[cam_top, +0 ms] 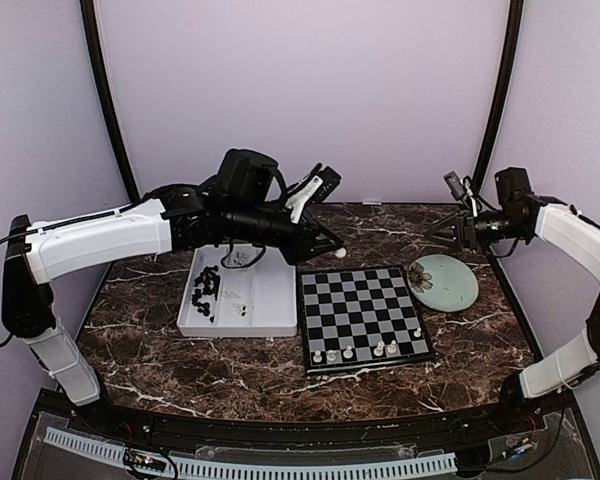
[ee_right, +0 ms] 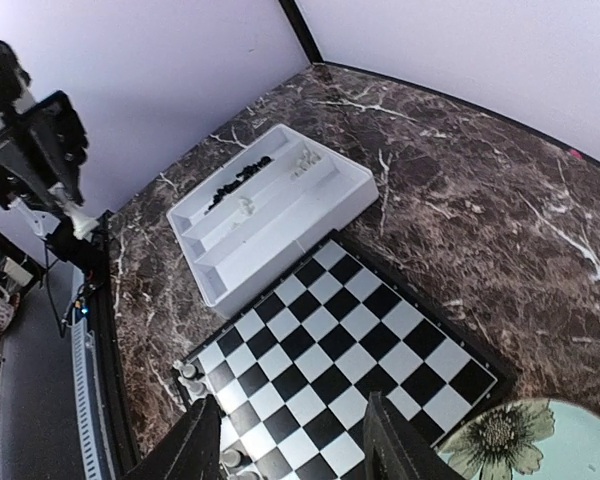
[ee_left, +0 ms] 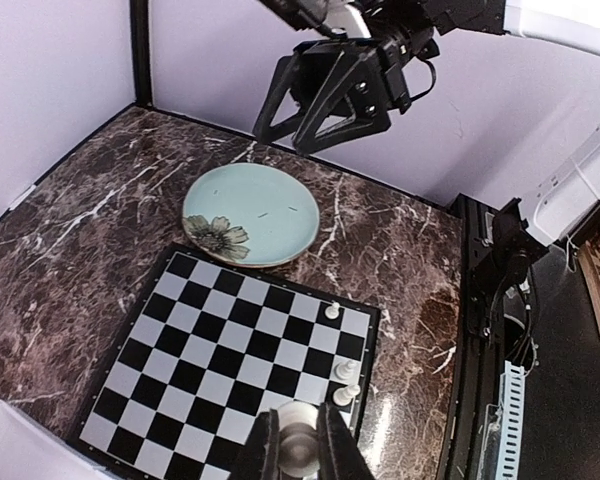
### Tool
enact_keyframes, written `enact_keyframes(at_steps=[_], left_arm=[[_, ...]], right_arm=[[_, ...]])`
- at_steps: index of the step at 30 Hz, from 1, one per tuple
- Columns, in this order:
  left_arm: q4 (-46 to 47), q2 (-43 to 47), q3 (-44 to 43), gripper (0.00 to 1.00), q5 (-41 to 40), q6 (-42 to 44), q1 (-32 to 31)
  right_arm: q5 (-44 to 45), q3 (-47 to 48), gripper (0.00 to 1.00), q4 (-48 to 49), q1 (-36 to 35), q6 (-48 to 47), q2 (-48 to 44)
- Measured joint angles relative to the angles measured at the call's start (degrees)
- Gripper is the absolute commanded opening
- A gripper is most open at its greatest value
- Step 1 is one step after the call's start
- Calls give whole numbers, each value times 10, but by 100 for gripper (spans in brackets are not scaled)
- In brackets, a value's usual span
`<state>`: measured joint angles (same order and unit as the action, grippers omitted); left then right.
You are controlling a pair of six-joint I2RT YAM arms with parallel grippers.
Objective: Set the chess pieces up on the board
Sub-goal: Place the queen at d1.
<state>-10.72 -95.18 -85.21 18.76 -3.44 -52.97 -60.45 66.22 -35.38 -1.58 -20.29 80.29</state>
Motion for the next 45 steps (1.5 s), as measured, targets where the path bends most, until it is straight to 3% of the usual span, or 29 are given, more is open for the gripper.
enact_keyframes(at_steps=[5,11,24,45], left_arm=[[-30,-38,-36,7,-21,43,-52],[-57,-97,-56,7,-35,78,-93],[-78,-213,-96,8,-33,108,-117],[-103,-298,-123,9,-36,119,-122]], right_arm=[[57,-115,51,52,1,0,-67],[98,-187,51,100,1,-1,-93],[111,-193,51,136,1,-4,-93],[111,-194,52,144,1,-7,-87]])
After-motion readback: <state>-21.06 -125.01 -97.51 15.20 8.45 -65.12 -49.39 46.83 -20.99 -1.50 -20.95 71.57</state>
